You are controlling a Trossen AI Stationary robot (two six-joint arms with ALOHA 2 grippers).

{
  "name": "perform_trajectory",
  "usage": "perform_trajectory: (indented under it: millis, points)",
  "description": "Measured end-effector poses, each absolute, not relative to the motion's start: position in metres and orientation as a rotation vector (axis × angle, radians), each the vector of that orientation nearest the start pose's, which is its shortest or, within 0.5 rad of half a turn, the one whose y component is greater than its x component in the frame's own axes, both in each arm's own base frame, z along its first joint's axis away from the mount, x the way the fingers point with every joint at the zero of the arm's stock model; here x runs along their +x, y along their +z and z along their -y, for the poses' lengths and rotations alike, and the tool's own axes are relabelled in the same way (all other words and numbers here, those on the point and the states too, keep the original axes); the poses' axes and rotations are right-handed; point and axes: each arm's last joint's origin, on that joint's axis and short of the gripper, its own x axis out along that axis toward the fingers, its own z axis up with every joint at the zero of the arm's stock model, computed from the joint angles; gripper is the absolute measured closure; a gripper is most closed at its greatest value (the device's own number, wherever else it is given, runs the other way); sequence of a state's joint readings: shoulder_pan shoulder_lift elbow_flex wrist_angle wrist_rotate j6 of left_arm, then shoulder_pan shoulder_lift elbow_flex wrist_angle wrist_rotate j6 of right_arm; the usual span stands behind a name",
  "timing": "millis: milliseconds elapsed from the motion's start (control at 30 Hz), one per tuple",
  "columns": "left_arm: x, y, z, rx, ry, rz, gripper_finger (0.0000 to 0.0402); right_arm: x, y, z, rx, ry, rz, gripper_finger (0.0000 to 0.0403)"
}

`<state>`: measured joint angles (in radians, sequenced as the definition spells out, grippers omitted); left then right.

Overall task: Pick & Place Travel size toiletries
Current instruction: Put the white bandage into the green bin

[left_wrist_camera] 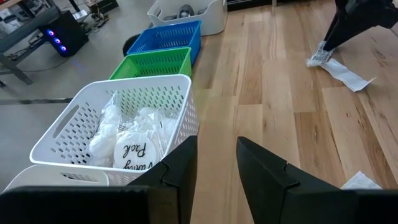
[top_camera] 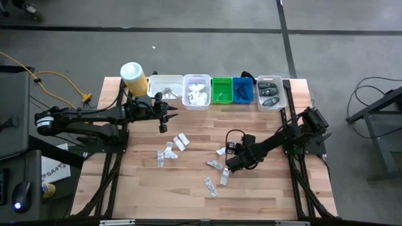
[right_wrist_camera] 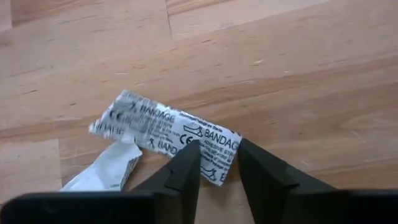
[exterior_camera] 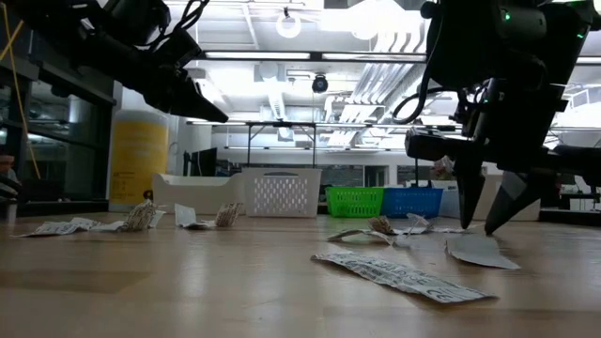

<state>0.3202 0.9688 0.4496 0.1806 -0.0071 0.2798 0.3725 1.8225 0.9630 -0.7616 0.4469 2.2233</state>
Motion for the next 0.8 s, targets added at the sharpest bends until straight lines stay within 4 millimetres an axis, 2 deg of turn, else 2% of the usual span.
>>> perform_trajectory:
  millis: [567, 800]
  points:
    - [0.1936, 0.2192, -0.0644, 0.222, 0.274, -0.382, 0.0291, 0.2716, 0.1188, -0.0929, 1.118, -1.403, -0.676, 0.0395]
    - [0.1936, 0.2191, -0.0644, 0.224, 0.273, -0.383, 0.0291, 0.2684, 0.1251, -0.0914, 1.073, -1.392, -0.688, 0.0400]
